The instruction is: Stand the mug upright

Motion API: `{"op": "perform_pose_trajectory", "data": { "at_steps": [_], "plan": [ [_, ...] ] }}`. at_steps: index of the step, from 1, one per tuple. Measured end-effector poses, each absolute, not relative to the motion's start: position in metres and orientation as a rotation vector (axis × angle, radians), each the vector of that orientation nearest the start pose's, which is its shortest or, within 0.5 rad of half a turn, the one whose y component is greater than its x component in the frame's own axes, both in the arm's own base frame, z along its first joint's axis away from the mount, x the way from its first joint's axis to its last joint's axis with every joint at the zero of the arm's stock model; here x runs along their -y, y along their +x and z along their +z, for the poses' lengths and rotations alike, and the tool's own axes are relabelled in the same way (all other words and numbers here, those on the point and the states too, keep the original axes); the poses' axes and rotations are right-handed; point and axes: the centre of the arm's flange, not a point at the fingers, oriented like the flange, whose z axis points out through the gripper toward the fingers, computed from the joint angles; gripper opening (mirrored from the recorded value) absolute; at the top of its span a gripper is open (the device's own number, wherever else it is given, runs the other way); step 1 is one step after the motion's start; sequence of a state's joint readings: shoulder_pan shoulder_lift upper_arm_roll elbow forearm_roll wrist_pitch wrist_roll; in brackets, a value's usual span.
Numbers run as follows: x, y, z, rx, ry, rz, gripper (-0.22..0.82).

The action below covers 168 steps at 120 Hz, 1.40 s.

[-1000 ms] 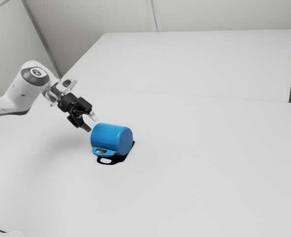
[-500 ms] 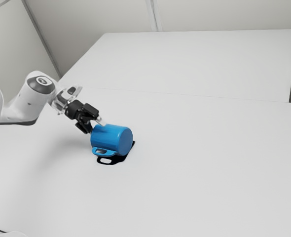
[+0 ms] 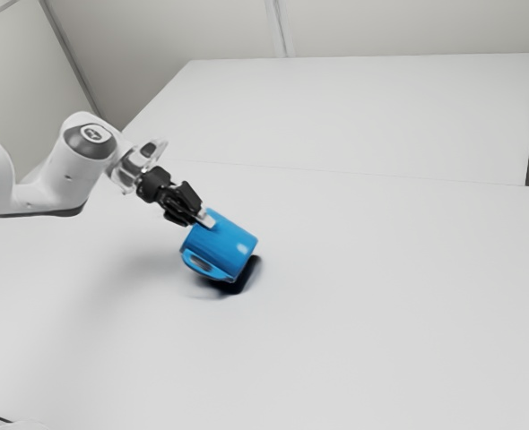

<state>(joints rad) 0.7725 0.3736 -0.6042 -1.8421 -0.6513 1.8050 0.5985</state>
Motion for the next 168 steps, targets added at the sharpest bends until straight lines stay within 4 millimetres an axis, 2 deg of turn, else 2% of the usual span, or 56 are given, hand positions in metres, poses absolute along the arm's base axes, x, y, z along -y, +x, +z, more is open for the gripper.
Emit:
{"op": "perform_pose_trajectory", "data": {
  "at_steps": [14,37,53,70,78,93,103,120,135,168],
  "plan": [
    [-0.071,0.597,0.360,0.169,2.257,-0.024,-0.12],
    [-0.067,0.599,0.365,0.164,2.278,-0.020,-0.17],
    [-0.047,0.599,0.394,0.217,2.361,0.006,-0.18],
    [-0.022,0.594,0.429,0.322,2.563,0.029,-0.18],
    [-0.008,0.593,0.437,0.394,2.658,0.022,-0.18],
    [0.004,0.593,0.434,0.470,2.799,-0.011,-0.18],
    [0.010,0.584,0.426,0.504,2.878,-0.032,-0.18],
    [0.028,0.569,0.426,0.604,3.016,-0.023,-0.18],
    [0.043,0.567,0.425,0.651,3.109,-0.011,-0.18],
    [0.036,0.573,0.407,0.504,3.206,-0.035,-0.18]
  ]
}}
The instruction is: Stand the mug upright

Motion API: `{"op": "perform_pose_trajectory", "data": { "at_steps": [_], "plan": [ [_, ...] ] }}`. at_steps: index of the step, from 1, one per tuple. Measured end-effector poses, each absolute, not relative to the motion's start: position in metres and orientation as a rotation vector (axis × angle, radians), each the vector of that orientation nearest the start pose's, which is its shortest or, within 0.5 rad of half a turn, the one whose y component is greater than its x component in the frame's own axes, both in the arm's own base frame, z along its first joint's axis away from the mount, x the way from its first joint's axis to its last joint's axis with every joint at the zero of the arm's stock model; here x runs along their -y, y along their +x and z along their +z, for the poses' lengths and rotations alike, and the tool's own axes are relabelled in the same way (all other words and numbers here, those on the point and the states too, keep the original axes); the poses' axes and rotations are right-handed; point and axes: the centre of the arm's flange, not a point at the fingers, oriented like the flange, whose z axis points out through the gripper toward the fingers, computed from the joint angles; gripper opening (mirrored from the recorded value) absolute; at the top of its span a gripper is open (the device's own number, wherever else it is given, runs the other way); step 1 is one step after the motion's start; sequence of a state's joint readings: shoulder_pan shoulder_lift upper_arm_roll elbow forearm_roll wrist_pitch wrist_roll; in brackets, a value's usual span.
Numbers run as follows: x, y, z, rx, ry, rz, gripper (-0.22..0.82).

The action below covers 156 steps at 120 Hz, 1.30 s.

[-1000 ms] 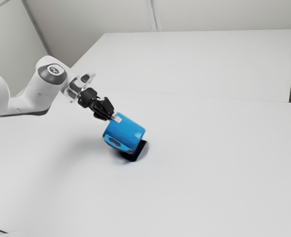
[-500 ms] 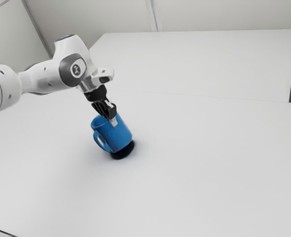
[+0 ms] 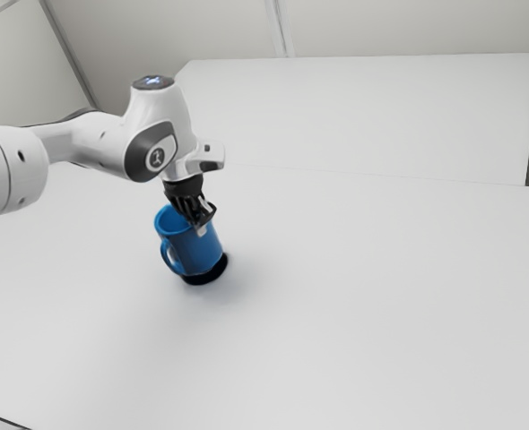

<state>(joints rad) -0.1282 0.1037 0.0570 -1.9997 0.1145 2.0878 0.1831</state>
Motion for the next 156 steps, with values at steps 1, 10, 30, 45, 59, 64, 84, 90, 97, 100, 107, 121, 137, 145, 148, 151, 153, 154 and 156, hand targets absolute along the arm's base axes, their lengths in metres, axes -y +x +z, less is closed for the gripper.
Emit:
{"op": "perform_pose_trajectory", "data": {
  "at_steps": [1,10,30,45,59,64,84,90,97,100,107,121,137,145,148,151,153,154,156],
  "plan": [
    [0.036,0.573,0.406,-0.468,-3.001,0.034,-0.18],
    [0.042,0.573,0.401,-0.438,-3.002,0.051,-0.18],
    [0.047,0.574,0.390,-0.368,-3.007,0.075,-0.18],
    [0.047,0.574,0.386,-0.318,-3.011,0.085,-0.18],
    [0.048,0.575,0.384,-0.277,-3.018,0.091,-0.15],
    [0.048,0.575,0.384,-0.263,-3.023,0.090,-0.10],
    [0.057,0.571,0.404,-0.230,-3.055,0.042,0.22],
    [0.057,0.570,0.412,-0.216,-3.063,0.021,0.30],
    [0.057,0.568,0.425,-0.201,-3.071,-0.012,0.37],
    [0.057,0.567,0.431,-0.194,-3.075,-0.030,0.40],
    [0.057,0.566,0.444,-0.181,-3.081,-0.065,0.45],
    [0.059,0.580,0.492,-0.196,-3.086,-0.167,0.51],
    [0.061,0.589,0.554,-0.228,-3.129,-0.238,0.56],
    [0.057,0.587,0.561,-0.243,-3.153,-0.211,0.57],
    [0.056,0.587,0.563,-0.248,-3.159,-0.199,0.57],
    [0.054,0.586,0.564,-0.253,-3.164,-0.185,0.58],
    [0.053,0.586,0.564,-0.257,-3.167,-0.176,0.58],
    [0.052,0.585,0.564,-0.259,-3.168,-0.172,0.58],
    [0.051,0.585,0.564,-0.263,-3.170,-0.165,0.58]
  ]
}}
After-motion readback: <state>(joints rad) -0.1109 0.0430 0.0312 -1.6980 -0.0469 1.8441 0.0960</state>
